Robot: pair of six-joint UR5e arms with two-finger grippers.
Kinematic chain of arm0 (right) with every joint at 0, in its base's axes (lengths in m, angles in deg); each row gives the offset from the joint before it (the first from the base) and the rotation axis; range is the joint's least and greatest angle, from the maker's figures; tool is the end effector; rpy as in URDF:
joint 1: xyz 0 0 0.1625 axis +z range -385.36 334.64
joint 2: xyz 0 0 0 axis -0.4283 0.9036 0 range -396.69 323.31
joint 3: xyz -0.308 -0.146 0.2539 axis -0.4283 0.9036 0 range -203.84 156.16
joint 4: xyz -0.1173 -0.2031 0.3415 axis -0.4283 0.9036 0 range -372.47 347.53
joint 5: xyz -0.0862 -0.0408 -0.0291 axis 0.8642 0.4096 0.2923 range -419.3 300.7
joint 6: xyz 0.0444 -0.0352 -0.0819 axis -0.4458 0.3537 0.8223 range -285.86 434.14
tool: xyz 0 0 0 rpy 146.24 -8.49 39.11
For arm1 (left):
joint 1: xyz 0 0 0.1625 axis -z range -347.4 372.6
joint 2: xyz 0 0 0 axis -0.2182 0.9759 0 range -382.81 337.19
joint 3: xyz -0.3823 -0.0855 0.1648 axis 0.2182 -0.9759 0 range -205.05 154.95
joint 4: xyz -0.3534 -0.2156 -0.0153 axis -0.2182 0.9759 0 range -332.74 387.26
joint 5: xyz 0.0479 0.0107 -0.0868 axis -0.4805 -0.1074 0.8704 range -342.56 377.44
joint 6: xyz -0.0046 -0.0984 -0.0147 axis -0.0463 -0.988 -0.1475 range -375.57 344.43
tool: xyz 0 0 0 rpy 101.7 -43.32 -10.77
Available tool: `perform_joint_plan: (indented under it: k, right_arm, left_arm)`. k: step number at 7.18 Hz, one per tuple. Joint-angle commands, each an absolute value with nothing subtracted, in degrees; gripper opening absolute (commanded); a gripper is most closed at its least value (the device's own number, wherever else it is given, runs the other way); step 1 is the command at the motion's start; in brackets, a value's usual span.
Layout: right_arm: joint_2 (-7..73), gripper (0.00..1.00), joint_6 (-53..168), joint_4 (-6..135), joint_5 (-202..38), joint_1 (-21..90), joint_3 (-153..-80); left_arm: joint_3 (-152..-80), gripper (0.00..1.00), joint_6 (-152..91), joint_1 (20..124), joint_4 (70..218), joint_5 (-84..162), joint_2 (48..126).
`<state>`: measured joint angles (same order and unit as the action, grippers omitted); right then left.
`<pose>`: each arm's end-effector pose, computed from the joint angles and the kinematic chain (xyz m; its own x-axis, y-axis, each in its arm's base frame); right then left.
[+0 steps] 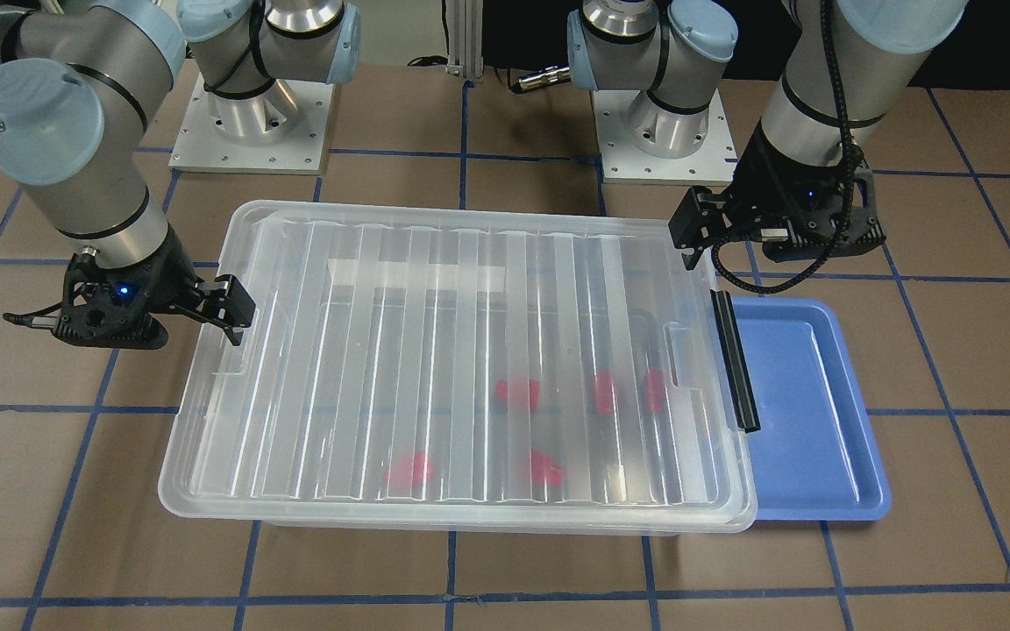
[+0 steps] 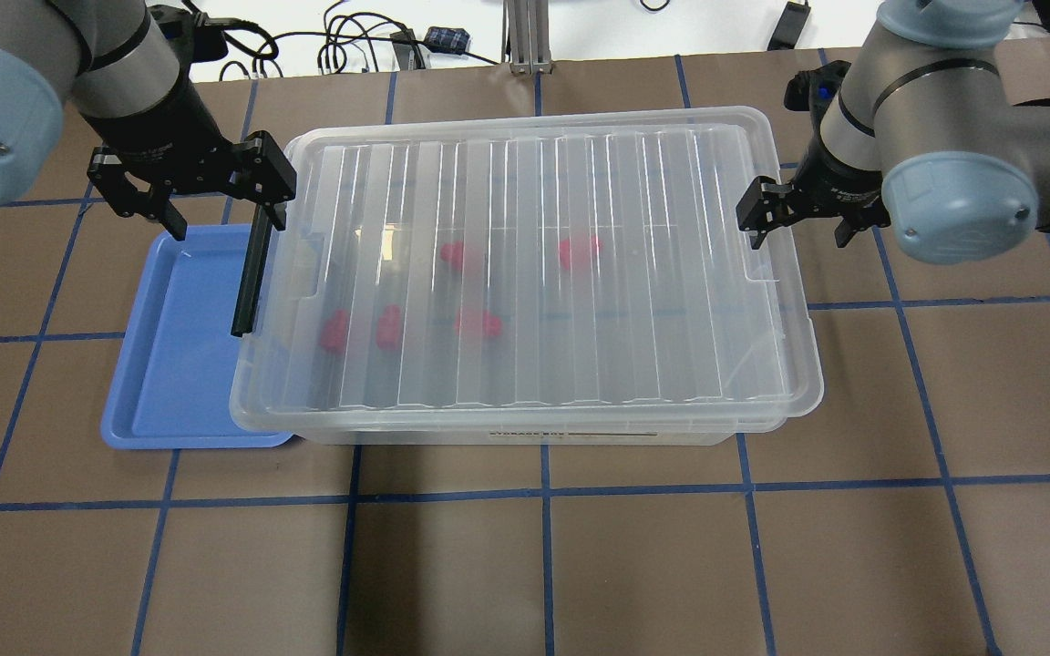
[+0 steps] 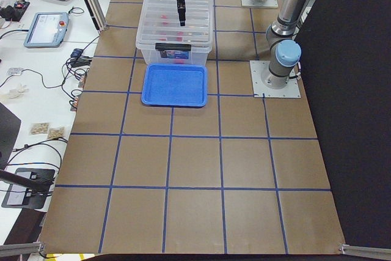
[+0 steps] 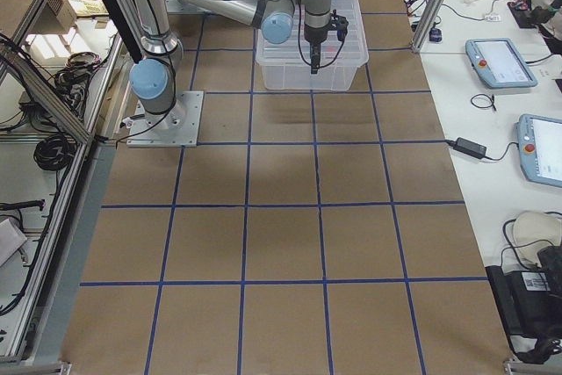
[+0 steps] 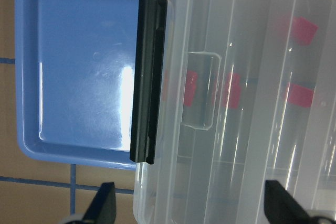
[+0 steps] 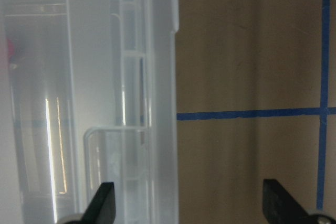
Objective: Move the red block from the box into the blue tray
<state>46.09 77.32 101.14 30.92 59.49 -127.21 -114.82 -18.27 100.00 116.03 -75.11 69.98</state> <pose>0.0851 -0.5353 0.3520 -0.9994 0.0345 0.0067 0.0341 0.9980 -0.0524 -0.1056 -0.5153 0.4676 -0.9948 -0.0914 -0.0454 -0.0924 0.9955 0.0211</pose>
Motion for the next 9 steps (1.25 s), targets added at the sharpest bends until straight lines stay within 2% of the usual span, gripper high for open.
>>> perform_joint_plan:
  k: [1, 9]
  right_arm:
    - [46.1, 1.00, 77.9, 102.3, 32.2, 57.0, -128.6]
    - [46.1, 1.00, 91.9, 103.4, 32.8, 47.6, -128.8]
  left_arm:
    - [-115.4, 1.00, -18.5, 100.1, 115.5, -74.9, 70.9]
    - [-114.3, 1.00, -17.7, 100.2, 115.3, -74.3, 68.2]
